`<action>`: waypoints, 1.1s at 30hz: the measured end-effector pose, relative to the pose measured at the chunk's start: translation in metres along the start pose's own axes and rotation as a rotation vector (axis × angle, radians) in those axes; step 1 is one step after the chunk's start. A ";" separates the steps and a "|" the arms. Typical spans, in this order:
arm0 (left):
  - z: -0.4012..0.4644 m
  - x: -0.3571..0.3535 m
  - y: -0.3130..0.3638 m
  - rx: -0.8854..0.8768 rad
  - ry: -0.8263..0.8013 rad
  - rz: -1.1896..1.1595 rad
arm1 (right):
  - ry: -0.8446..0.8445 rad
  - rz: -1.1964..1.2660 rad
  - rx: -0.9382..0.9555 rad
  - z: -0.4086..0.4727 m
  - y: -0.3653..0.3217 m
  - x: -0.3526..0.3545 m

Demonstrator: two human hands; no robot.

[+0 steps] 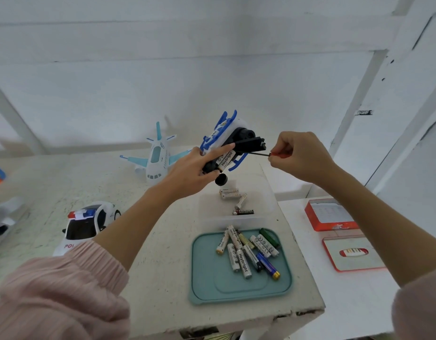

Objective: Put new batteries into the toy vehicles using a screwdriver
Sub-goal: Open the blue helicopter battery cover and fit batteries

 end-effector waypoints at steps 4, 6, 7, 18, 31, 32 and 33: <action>-0.001 -0.001 0.000 0.000 -0.015 0.009 | -0.004 -0.008 0.004 -0.001 0.001 -0.001; 0.000 -0.001 0.001 -0.010 -0.020 0.009 | -0.002 -0.010 0.004 -0.001 0.002 -0.001; 0.000 -0.002 0.002 -0.016 -0.022 0.011 | -0.001 -0.012 0.005 -0.002 0.002 0.000; 0.000 -0.008 0.000 -0.013 -0.045 0.008 | 0.040 -0.083 0.047 -0.008 -0.001 0.001; 0.001 -0.007 0.003 -0.013 -0.053 -0.012 | 0.034 -0.135 0.072 -0.003 -0.015 -0.005; 0.001 -0.007 0.003 -0.011 -0.051 -0.012 | 0.028 -0.131 0.067 -0.002 -0.015 -0.004; 0.001 -0.007 0.002 -0.009 -0.048 -0.014 | 0.024 -0.126 0.063 -0.001 -0.015 -0.004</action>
Point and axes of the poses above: each hand's wrist, its own z-axis towards the middle knuckle, its own x-axis out of the back of the hand, y = z × x, the point moved 8 cm from there along z, towards the middle knuckle, and after that the axes turned 15 degrees about -x, right-handed, at the moved point
